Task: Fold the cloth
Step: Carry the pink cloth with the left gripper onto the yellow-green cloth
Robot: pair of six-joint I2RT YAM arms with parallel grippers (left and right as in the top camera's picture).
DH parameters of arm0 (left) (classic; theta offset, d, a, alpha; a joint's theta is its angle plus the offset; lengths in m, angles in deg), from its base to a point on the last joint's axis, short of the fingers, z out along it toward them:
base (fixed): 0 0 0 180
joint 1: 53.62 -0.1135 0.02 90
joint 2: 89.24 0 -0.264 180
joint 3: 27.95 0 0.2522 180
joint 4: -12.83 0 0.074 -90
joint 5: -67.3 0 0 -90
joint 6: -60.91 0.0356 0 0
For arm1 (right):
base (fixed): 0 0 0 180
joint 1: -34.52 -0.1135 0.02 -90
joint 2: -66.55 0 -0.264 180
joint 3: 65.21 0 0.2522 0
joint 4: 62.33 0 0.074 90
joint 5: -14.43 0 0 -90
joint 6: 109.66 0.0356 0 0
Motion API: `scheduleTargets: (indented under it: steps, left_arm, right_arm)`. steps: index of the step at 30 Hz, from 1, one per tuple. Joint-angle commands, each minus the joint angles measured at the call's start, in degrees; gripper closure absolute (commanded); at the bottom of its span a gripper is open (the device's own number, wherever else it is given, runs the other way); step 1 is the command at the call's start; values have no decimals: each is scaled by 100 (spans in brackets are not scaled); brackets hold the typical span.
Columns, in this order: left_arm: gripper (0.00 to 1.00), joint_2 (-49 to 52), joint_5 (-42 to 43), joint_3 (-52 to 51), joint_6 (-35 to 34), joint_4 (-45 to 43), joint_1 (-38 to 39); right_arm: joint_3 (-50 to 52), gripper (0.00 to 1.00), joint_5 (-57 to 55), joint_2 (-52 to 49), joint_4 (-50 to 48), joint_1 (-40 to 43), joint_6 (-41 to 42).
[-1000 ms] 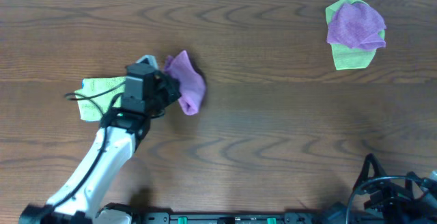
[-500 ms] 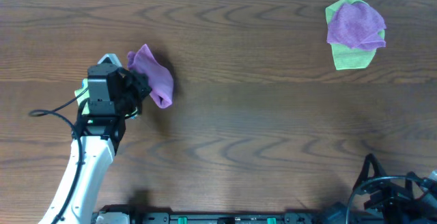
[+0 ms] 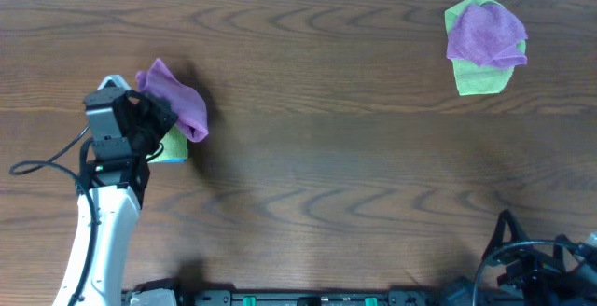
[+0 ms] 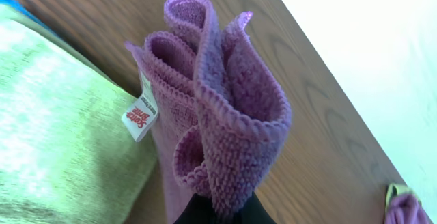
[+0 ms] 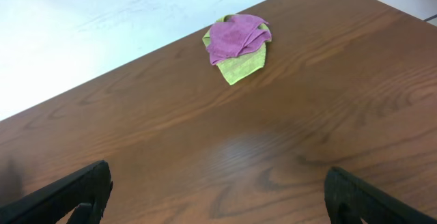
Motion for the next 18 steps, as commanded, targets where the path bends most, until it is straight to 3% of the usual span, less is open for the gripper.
scheduleTargets:
  steps: [1, 18]
  left_arm:
    - [94, -39, 2, 197, 170, -2, -146]
    - [94, -39, -37, 197, 382, 24, -472]
  right_arm:
    - [11, 1, -61, 15, 7, 37, 55]
    - [11, 1, -61, 15, 7, 37, 55]
